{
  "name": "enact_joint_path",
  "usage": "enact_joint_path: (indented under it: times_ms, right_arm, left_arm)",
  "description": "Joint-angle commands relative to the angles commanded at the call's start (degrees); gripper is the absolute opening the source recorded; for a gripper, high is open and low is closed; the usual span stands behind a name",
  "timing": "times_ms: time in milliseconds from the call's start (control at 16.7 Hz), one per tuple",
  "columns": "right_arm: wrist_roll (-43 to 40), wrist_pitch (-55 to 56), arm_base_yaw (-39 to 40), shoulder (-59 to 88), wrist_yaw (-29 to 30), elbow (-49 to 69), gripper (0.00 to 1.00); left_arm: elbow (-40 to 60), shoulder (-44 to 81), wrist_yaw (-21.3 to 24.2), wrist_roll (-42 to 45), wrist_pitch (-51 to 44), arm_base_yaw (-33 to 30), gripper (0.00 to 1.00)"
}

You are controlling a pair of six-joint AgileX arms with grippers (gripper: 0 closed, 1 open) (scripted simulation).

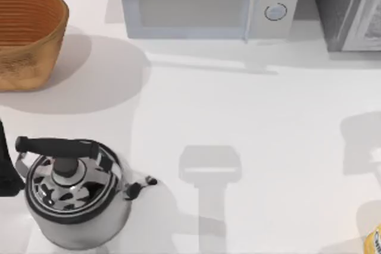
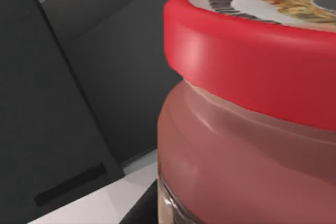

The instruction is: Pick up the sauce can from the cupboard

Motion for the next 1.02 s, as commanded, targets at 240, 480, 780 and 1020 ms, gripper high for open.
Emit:
enact_joint_path:
  times_ms: [240, 480, 780, 1020]
  right_arm:
    - [17.13, -6.36, 12.52, 8.12, 7.24, 30.74, 0.00]
    - [36.84, -14.19, 27.09, 17.36, 15.68, 66.39, 0.00]
    - [63.44, -25.02, 47.43, 29.32, 26.94, 114.50, 0.00]
    - [84.79, -33.73, 64.72, 38.26, 35.83, 153.28, 0.00]
  left_arm:
    - [0.00, 0.00, 0.00, 0.00, 0.00, 0.00, 1.00]
    - [0.00, 0.00, 0.00, 0.00, 0.00, 0.00, 1.00]
    - [0.00, 0.00, 0.00, 0.00, 0.00, 0.00, 1.00]
    - [0.00, 0.00, 0.00, 0.00, 0.00, 0.00, 1.00]
